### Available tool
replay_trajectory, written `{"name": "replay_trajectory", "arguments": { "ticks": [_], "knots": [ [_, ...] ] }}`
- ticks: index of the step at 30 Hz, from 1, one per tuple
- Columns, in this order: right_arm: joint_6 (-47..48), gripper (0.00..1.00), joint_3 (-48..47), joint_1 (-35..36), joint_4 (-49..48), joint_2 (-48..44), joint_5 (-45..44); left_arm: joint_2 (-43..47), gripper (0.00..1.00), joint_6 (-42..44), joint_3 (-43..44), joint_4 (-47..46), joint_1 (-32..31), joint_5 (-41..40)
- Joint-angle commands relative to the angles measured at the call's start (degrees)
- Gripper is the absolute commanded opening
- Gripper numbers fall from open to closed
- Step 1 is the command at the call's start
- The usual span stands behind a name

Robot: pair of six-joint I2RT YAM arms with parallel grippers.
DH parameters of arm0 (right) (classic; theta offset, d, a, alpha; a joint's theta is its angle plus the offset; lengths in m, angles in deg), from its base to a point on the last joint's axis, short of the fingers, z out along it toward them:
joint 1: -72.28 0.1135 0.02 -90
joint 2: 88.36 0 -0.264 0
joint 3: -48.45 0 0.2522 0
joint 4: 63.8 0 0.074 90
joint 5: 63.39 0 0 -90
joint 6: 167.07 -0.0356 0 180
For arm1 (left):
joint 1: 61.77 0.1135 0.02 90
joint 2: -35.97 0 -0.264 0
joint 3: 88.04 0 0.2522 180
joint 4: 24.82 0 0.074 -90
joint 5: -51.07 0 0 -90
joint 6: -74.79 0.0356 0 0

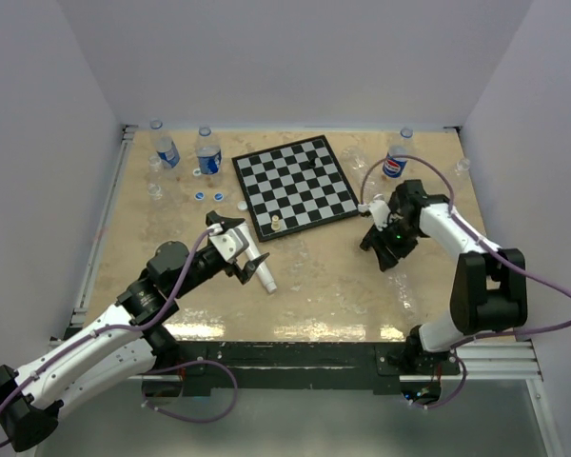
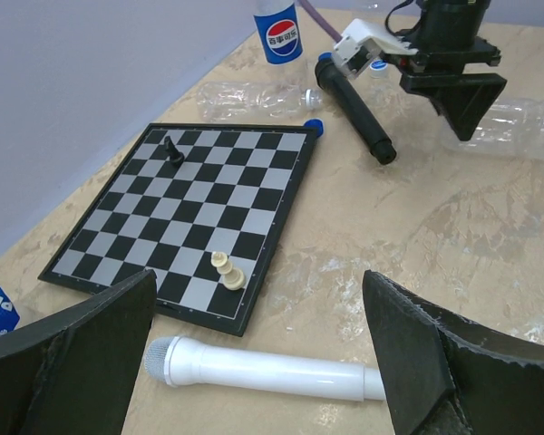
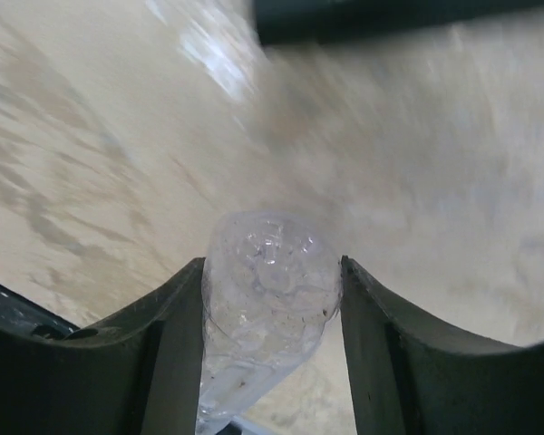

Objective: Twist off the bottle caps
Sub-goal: Pick up the plastic bottle at the center of the board.

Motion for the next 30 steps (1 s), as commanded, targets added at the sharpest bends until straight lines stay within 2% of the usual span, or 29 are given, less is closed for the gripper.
{"name": "replay_trajectory", "arguments": {
  "ticks": [1,4,7,9,10,15,22,25,27,30],
  "knots": [
    [2.90,0.34,-6.44,11.44,1.24,2.57,7.46,-0.21,1.00,0.62,0.04,-2.34,0.26,-1.04],
    [3.69,0.45,-10.39,17.35,1.76,5.82,6.58,-0.38,1.00,0.97,-0.14,-2.43,0.26,-1.74],
    [4.04,0.71,-14.27,19.11,2.12,7.24,3.61,-0.74,1.00,1.24,-0.23,-2.43,0.26,-2.27],
    [4.22,0.82,-16.03,19.64,1.95,6.19,3.15,-0.91,1.00,1.50,-0.40,-2.34,0.35,-2.79],
    [4.48,0.98,-16.47,19.73,1.94,5.40,3.59,-0.91,1.00,1.50,-0.49,-2.42,0.35,-2.80],
    [4.48,0.98,-12.88,19.73,-0.86,-1.80,2.02,-0.91,1.00,1.50,-1.10,-3.48,0.52,-0.78],
    [6.41,0.99,1.08,18.95,-5.60,-13.06,-6.32,-3.81,1.00,1.41,-0.84,-3.57,0.70,0.72],
    [8.43,0.99,4.44,14.57,-8.16,-15.87,-10.02,-3.99,1.00,1.50,-0.75,-3.30,0.70,1.16],
    [11.15,0.99,4.27,9.13,-8.34,-16.49,-9.33,-3.90,1.00,1.59,-0.93,-3.30,0.70,1.42],
    [15.89,0.99,4.53,4.80,-7.72,-17.02,-7.14,-3.90,1.00,1.50,-0.93,-3.30,0.70,1.60]
  ]
}}
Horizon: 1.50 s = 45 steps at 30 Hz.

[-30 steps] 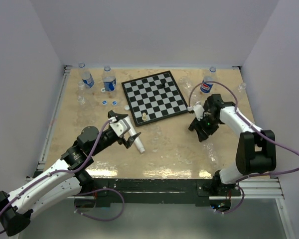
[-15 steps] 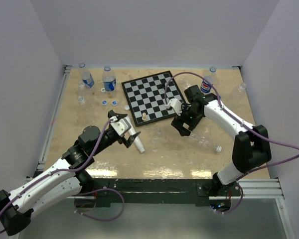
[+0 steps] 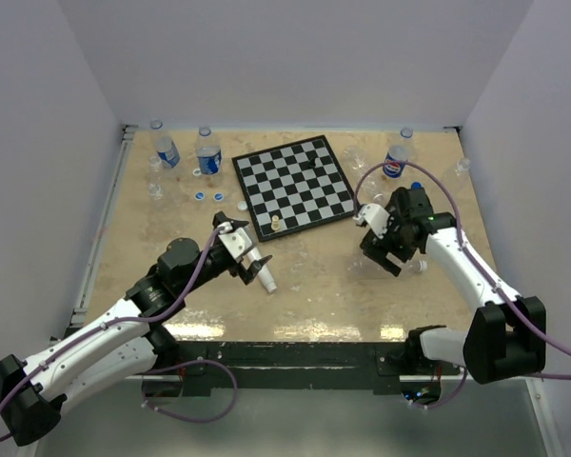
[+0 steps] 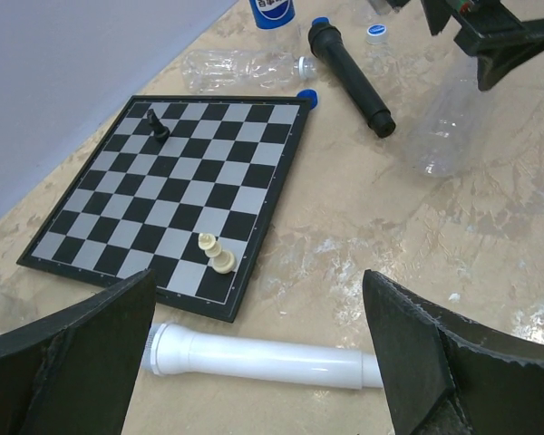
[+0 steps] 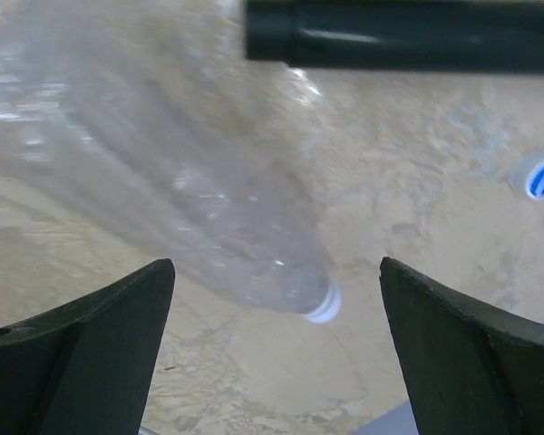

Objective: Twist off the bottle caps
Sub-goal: Pick up the plastic bottle at the center of the board.

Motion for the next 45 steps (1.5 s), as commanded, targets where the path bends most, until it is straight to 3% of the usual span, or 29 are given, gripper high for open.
{"name": "replay_trajectory", "arguments": {
  "ticks": [1,6,11,16,27,31,37,40,45],
  "knots": [
    [8.53,0.99,0.48,-5.13,-3.02,-2.92,0.82,0.32,1.00,1.26,0.01,-1.99,0.33,1.40],
    [20.12,0.99,6.82,-6.18,-4.78,-5.65,3.72,0.41,1.00,1.00,0.01,-2.17,0.33,3.51],
    [39.73,0.99,8.31,-7.33,-2.23,-7.59,8.21,0.23,1.00,0.73,0.01,-2.26,0.33,5.70],
    [51.33,0.98,6.82,-7.33,-0.21,-0.13,8.48,0.41,1.00,0.64,0.10,-2.17,0.33,6.67],
    [56.63,0.95,6.29,-7.33,-4.60,9.81,8.30,-0.12,1.00,-2.24,0.97,-2.26,0.33,10.37],
    [55.92,0.84,7.34,-7.07,-5.57,8.77,9.79,-2.75,1.00,-10.58,3.52,-2.52,0.68,10.71],
    [55.57,0.50,8.23,-5.84,-3.56,3.59,10.94,-10.13,1.00,-27.89,4.85,-8.74,4.80,25.46],
    [55.66,0.38,7.70,-4.17,-0.84,-0.54,12.16,-15.05,0.99,-38.96,3.62,-17.87,7.26,33.11],
    [52.16,0.34,4.80,4.16,2.86,-9.77,15.59,-29.79,1.00,-60.84,4.40,-39.04,8.24,46.64]
  ]
}}
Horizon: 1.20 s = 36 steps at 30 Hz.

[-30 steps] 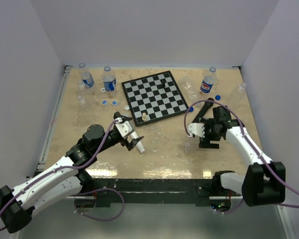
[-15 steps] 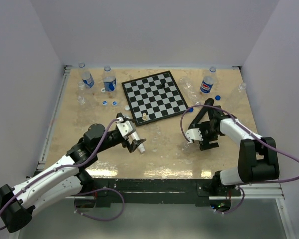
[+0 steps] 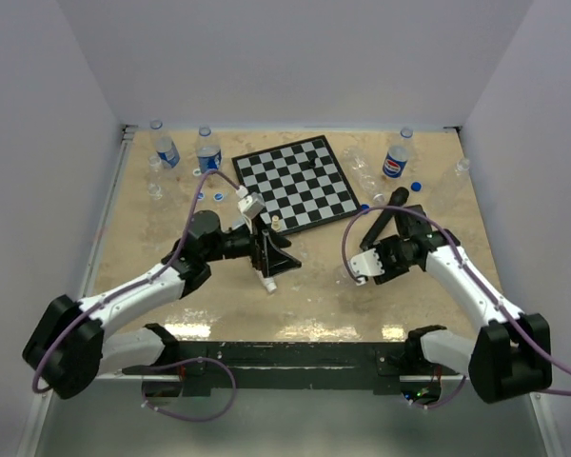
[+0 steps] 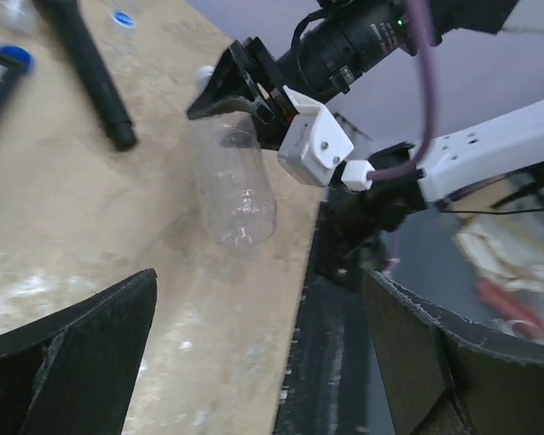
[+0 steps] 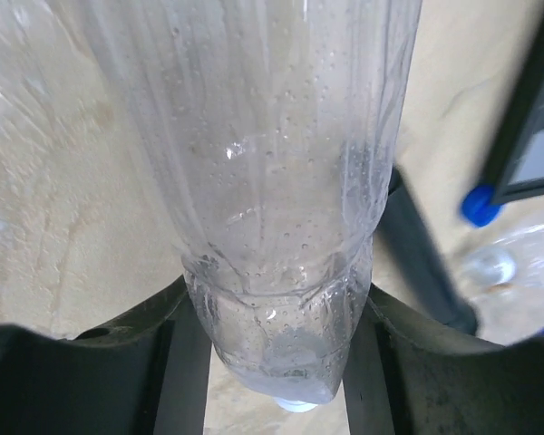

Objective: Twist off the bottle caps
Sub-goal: Pick up the plastic bottle at the center of the board, then unscrew the bottle cap from the plastic bottle.

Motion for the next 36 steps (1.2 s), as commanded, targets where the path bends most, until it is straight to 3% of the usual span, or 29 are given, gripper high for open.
{"name": "replay_trajectory", "arguments": {
  "ticks": [1,4,13,21,32,36],
  "knots": [
    [-3.85,0.34,-4.27,8.09,4.31,-7.57,5.45,-14.13,1.00,-26.91,2.63,-26.51,0.41,17.17],
    [-5.44,0.32,-8.04,9.60,5.98,-8.46,10.02,-23.47,1.00,-38.97,6.14,-38.49,-0.03,21.66],
    [-6.23,0.33,-8.41,12.94,3.44,-9.43,10.30,-36.68,1.00,-40.24,19.24,-31.68,-5.65,25.10],
    [-8.87,0.33,-11.48,14.87,0.71,-8.81,8.71,-41.34,0.99,-26.62,27.42,-8.22,-9.17,25.54],
    [-11.59,0.32,-15.00,16.28,-0.44,-8.64,9.06,-46.35,0.97,-15.89,35.51,8.85,-11.54,25.81],
    [-12.65,0.31,-15.53,16.72,-0.70,-8.81,9.33,-47.23,0.92,-14.31,37.18,11.22,-12.16,25.72]
  ]
}}
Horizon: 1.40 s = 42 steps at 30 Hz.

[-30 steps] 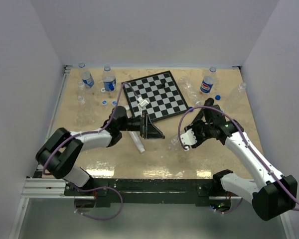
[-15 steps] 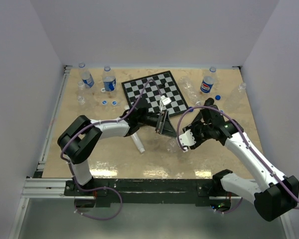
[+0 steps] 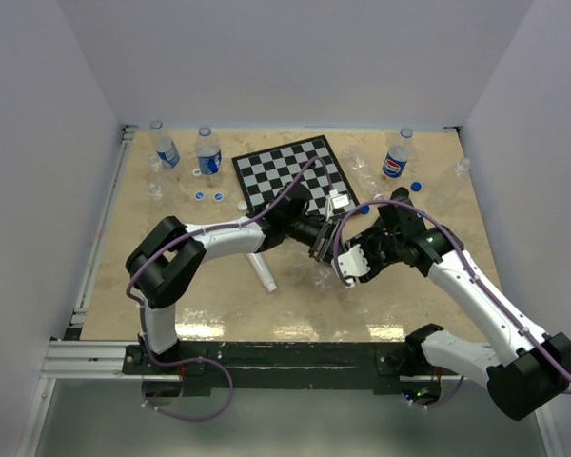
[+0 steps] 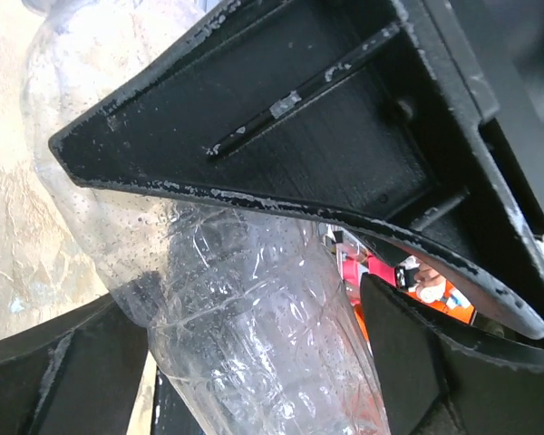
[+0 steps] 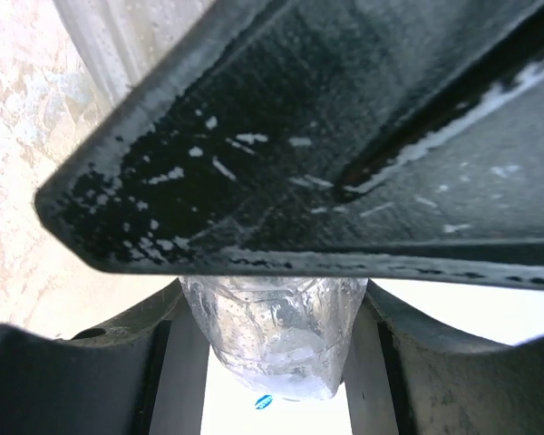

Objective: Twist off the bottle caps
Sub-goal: Unscrew the bottle cap from the plastic bottle.

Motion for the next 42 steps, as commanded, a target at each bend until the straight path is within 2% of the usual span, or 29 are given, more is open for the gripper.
{"name": "replay_trajectory", "arguments": {
  "ticks": [1,3,5,6,8,10,13,14,17,21,23,25,27,31,34,38,42],
  "knots": [
    [-4.12,0.31,-4.95,0.74,-6.84,-0.88,3.77,-1.94,0.86,6.72,2.60,7.11,-2.06,0.06],
    [-5.00,0.32,-5.30,0.74,-7.02,-1.14,3.86,-2.21,0.75,9.00,3.39,10.27,-2.15,-0.82],
    [-5.88,0.35,-6.00,0.74,-6.67,-1.49,4.65,-2.03,0.60,10.94,3.49,11.86,-2.15,-1.52],
    [-6.41,0.38,-6.35,0.74,-6.32,-1.93,5.00,-1.77,0.49,12.16,3.57,12.92,-2.06,-2.05],
    [-7.20,0.47,-7.14,0.66,-5.18,-2.46,5.97,-0.81,0.36,14.89,3.31,15.03,-2.06,-3.36],
    [-7.64,0.61,-7.50,0.66,-3.69,-3.42,6.76,0.77,0.28,18.40,2.52,16.78,-2.06,-5.03],
    [-9.30,0.92,-7.85,0.65,-2.01,-5.18,8.16,4.20,0.24,21.92,0.15,17.40,-1.54,-7.58],
    [-10.70,0.98,-8.11,0.66,-1.75,-5.88,8.43,5.69,0.23,23.41,-1.16,17.50,-1.36,-8.72],
    [-17.02,0.98,-10.65,-0.04,-1.22,-8.34,11.14,11.05,0.21,30.60,-4.68,20.74,-0.83,-14.16],
    [-27.92,0.98,-15.57,-3.38,-2.27,-10.89,14.05,22.02,0.17,43.70,-10.56,25.57,-0.83,-26.54],
    [-36.08,0.98,-16.90,-5.22,-6.38,-11.77,15.45,29.48,0.15,51.42,-14.77,25.76,-0.83,-33.49],
    [-47.48,0.98,-17.43,-6.81,-12.60,-12.21,15.73,37.39,0.15,57.93,-19.17,23.75,-0.83,-40.16],
    [-65.64,0.98,-16.55,-7.60,-20.43,-11.00,15.20,44.51,0.14,64.79,-24.35,20.50,-1.01,-45.09],
    [-70.83,0.98,-18.57,-7.78,-18.19,-2.49,34.58,52.72,0.13,71.93,-30.61,15.04,-1.18,-56.35],
    [-73.37,0.96,-20.94,-7.69,-17.65,3.23,43.14,53.43,0.13,73.61,-31.40,13.81,-1.18,-57.77],
    [-78.20,0.92,-22.70,-7.17,-20.28,8.69,43.24,53.86,0.12,73.61,-33.68,11.35,-1.18,-57.51],
    [-82.95,0.89,-19.90,-5.76,-25.46,11.33,42.18,54.92,0.12,73.00,-34.92,10.29,-1.18,-56.20]
  ]
}}
